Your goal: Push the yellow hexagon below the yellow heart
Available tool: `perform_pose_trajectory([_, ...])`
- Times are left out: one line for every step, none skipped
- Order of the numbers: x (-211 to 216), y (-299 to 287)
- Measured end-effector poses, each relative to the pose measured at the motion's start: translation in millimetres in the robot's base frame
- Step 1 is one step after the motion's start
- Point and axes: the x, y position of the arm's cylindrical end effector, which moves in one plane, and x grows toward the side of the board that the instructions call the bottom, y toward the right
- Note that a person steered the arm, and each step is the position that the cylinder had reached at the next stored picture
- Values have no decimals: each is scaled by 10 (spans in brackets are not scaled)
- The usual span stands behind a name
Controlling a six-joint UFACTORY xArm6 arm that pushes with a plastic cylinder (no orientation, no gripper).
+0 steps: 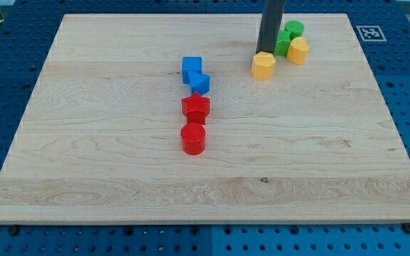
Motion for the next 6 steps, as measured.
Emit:
perform_pose_trajectory([11, -316])
perform_pose_trajectory([138, -440])
perform_pose_trajectory([358, -440])
perform_pose_trajectory([385, -436])
perform_pose_trajectory([413, -359])
perform_pose_trajectory([580, -208])
